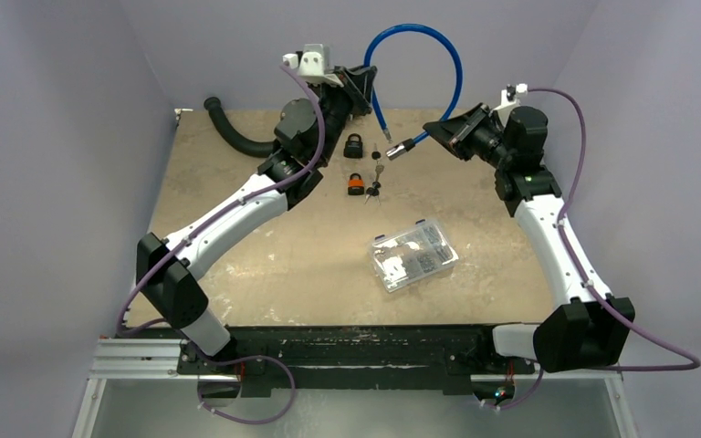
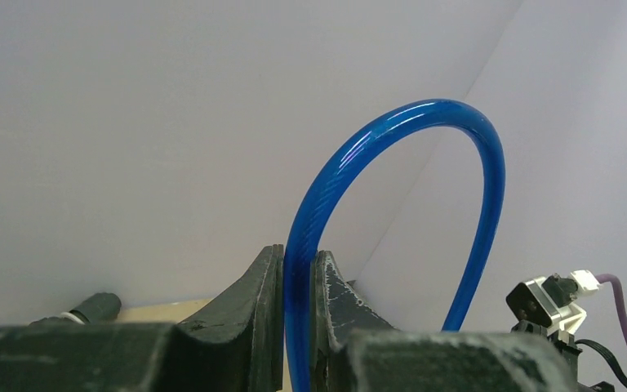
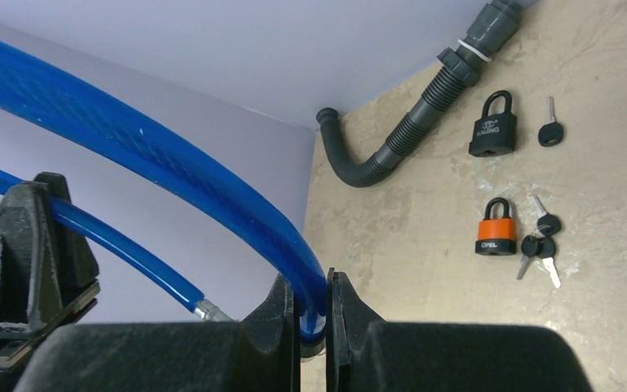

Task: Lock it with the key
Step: Lock the lock.

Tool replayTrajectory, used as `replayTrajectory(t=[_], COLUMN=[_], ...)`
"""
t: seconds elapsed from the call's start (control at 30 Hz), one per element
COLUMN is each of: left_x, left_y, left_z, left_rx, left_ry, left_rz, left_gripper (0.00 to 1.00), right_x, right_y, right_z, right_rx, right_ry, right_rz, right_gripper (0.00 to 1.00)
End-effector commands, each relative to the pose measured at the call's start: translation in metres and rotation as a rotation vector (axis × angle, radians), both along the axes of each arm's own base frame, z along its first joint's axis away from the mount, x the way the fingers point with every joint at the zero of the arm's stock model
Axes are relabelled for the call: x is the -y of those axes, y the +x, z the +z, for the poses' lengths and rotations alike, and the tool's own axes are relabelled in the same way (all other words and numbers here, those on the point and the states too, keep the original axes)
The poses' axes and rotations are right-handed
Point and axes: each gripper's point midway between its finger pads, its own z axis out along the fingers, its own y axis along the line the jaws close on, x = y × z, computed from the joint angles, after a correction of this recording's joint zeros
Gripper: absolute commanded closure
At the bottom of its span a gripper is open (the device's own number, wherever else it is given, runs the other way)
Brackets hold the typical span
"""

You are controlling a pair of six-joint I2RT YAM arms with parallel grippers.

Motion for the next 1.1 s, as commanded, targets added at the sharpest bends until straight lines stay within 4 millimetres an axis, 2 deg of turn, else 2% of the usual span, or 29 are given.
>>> replayTrajectory(t=[0.0,0.53,1.03,1.07], left_x=[-0.018,-0.005,0.004,0.003], left_y=[-0.015,-0.011,-0.008,-0.007], left_z=[0.061,0.048,0.020,0.018], left_rx=[0.114,0.097,0.070,0.069], left_ry=[-0.199,-0.198,-0.140,-0.137], left_rz=[0.013,-0.033,-0.052,-0.046], left_gripper=[1.00,1.00,1.00,1.00], right_x=[0.001,-0.003,-0.009,-0.010], right_y=[0.002,0.006,0.003,0.003], right_z=[0.029,0.031,0.037,0.042], right_rx=[0.040,0.013,0.018,0.041], right_ry=[0.073,0.117,0.147,0.149], right_rz=[-0.024,-0.007,0.030,0.037], right_gripper=[1.00,1.00,1.00,1.00])
